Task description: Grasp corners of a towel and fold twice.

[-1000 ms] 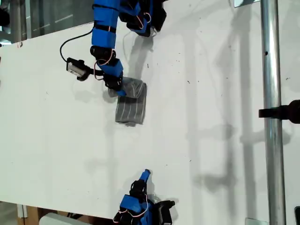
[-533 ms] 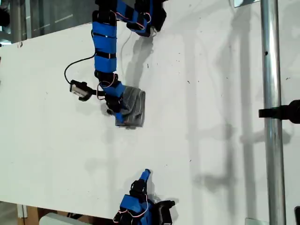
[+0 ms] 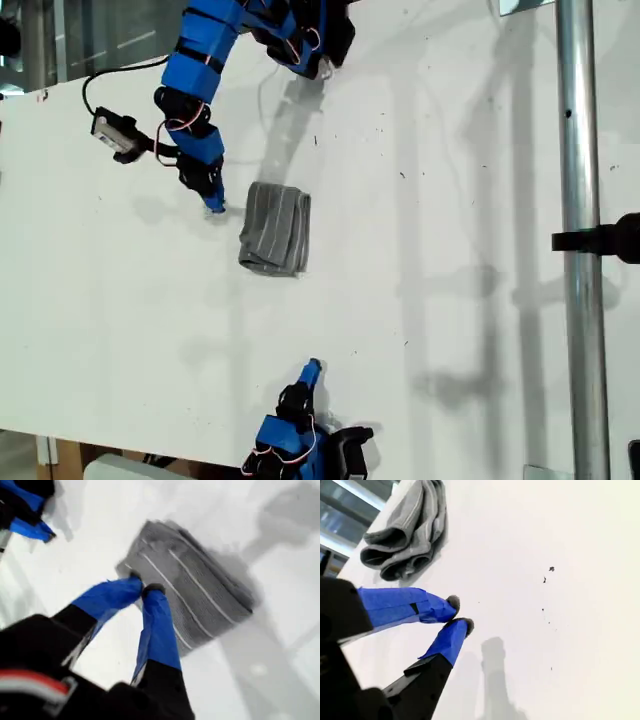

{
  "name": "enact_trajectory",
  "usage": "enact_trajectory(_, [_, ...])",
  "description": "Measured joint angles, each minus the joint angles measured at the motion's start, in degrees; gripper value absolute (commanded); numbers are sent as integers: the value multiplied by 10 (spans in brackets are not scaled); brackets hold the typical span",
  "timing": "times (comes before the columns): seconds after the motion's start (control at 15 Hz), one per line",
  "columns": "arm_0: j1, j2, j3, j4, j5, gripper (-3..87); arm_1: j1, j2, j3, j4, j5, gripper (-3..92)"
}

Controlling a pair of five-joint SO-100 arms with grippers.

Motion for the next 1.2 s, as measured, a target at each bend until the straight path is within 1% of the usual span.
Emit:
enact_trajectory(0.07, [0,0,1,17,0,-1,-4,85,105,24,18,-3])
enact_trajectory(0.2, [0,0,1,24,3,-1,-7,290,316,79,61,-3])
enact_trajectory(0.27, [0,0,1,26,14,-1,-14,388,396,120,76,-3])
enact_trajectory(0.33, [0,0,1,26,52,-2,-13,468,442,156,90,-3])
enact_trajectory(0.47, [2,0,1,26,207,-2,2,593,510,219,116,-3])
enact_trajectory(0.53, [4,0,1,26,236,-2,10,676,550,239,138,20])
enact_trajectory(0.6, [4,0,1,26,247,-2,0,714,556,253,177,69])
enact_trajectory(0.67, [4,0,1,26,251,-2,0,722,559,256,197,122])
enact_trajectory(0.73, [4,0,1,26,254,-2,-1,729,560,261,239,122])
enact_trajectory(0.8, [4,0,1,26,255,-2,-19,729,561,263,259,121])
enact_trajectory(0.87, [4,0,1,26,255,-2,-47,732,561,267,262,121])
enact_trajectory(1.0, [4,0,1,26,255,-2,-42,733,561,276,242,121])
enact_trajectory(1.07, [4,0,1,26,255,-2,-49,733,561,277,218,121])
enact_trajectory(1.2, [4,0,1,26,255,-2,-47,733,561,279,209,121])
